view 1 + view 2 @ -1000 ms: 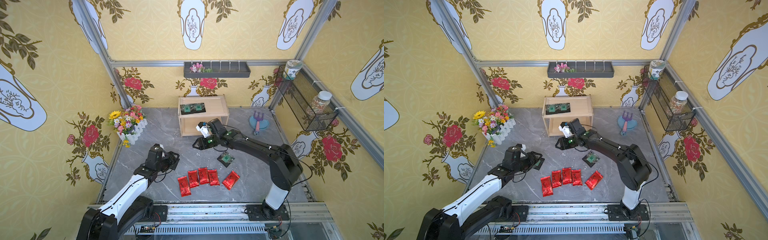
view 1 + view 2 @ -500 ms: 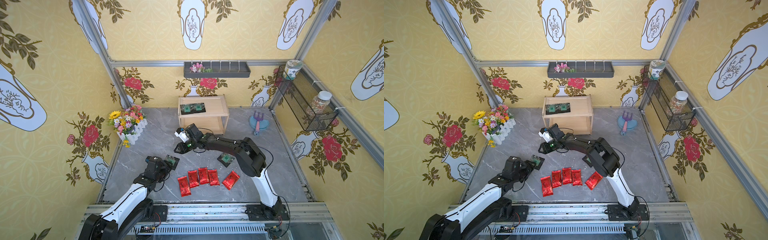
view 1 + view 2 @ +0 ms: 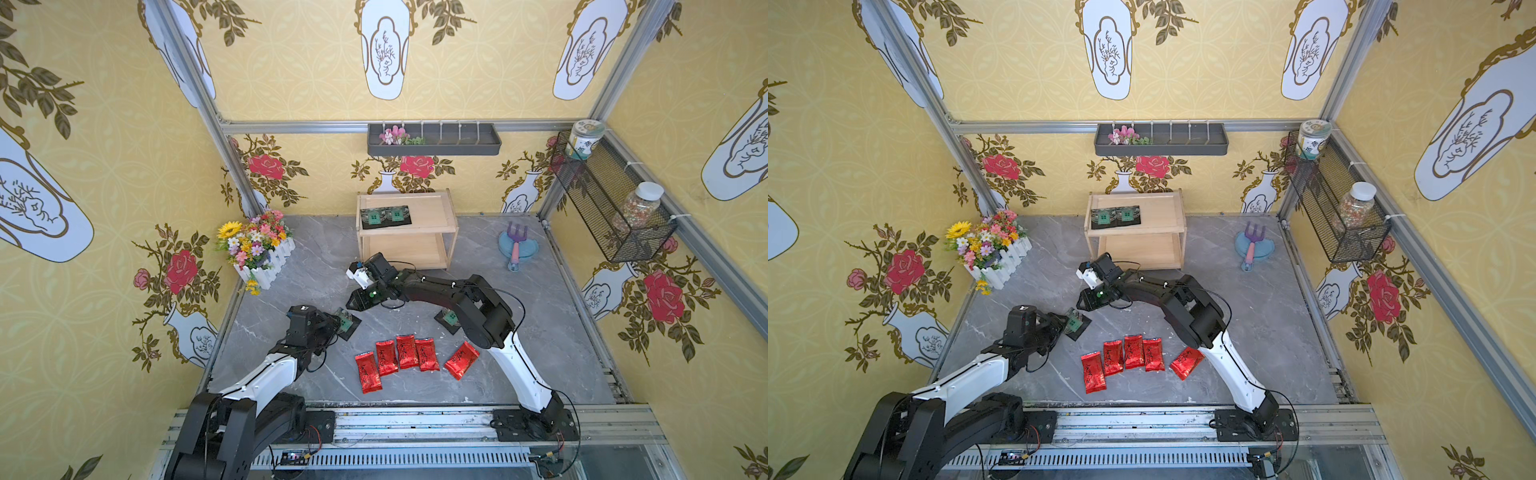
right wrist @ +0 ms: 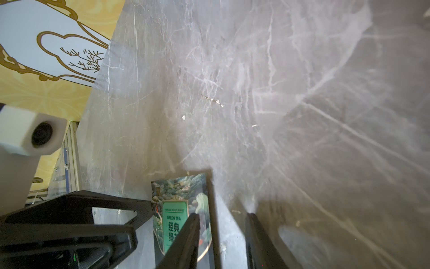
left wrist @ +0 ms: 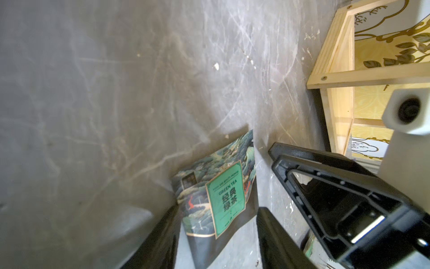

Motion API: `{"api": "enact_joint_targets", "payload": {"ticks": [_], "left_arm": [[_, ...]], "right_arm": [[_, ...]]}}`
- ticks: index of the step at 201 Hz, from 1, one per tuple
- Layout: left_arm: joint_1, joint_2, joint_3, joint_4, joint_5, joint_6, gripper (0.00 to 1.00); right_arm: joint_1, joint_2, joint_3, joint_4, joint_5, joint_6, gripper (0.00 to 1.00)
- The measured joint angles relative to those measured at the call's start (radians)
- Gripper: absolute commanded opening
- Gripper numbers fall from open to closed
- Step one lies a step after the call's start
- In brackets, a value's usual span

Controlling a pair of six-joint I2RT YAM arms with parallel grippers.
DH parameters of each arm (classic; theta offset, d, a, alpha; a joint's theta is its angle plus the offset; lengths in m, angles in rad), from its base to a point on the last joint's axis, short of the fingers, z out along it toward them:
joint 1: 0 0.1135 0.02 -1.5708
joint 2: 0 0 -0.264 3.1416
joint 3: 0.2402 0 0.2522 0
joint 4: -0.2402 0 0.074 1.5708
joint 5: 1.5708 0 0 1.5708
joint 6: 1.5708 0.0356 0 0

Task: Place the tea bags on the shelf by color
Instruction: Pick up the tea bag from the center of the board.

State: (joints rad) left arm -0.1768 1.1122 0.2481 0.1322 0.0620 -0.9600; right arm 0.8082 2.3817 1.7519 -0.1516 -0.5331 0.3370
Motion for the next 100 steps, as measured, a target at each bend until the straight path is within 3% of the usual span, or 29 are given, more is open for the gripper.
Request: {"api": "enact_joint_targets", "payload": {"ticks": [51,100], "left_arm": [[0.002,0.097,0.029,0.077,0.059,0.021,0.57],[0.002,0.118,0.047,0.097,0.077,0.036,0.57]], "right_arm": [[-0.002,-0.060,-0.117,0.046,-0.027,0.034,0.36],[-0.038,-0.101,-0.246,0.162,-0.129,0.178,0.32]]}}
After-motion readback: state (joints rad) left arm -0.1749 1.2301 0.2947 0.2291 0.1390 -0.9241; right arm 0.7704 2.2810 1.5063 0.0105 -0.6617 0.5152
